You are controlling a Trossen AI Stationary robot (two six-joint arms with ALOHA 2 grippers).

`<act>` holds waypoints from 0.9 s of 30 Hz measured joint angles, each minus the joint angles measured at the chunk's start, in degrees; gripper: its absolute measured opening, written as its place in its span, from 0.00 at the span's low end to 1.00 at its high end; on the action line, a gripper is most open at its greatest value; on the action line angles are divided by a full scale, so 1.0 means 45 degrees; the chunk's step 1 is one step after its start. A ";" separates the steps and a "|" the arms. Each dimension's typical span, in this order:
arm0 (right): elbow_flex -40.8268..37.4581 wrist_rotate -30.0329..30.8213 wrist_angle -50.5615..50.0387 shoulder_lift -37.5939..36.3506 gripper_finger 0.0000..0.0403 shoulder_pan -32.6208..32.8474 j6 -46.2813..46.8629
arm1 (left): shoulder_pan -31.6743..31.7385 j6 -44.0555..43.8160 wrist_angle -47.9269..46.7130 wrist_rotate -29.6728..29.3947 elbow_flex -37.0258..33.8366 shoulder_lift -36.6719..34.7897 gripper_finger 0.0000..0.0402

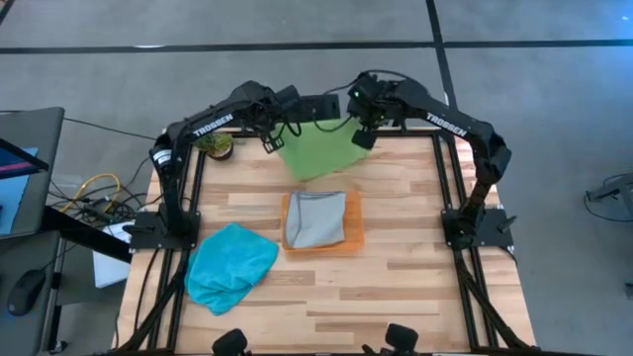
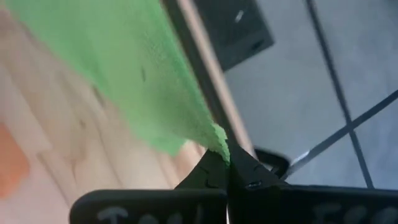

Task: Sort microfiber towel by color & place in baskets
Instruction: Fold the green towel

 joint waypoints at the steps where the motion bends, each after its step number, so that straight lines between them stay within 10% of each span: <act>1: -0.0289 0.0000 -0.0089 0.0009 0.01 0.0065 0.0004 | -0.0108 -0.0059 -0.0016 0.0084 -0.0109 0.0000 0.00; 15: -0.1320 0.0043 -0.2600 -0.0597 0.01 0.1091 0.0678 | -0.2349 -0.0466 -0.0818 0.2174 -0.0153 -0.0029 0.00; 27: -0.1306 0.0053 -0.1431 -0.1831 0.01 0.0227 0.0702 | -0.2013 -0.0034 0.0473 0.0631 0.0060 -0.0029 0.00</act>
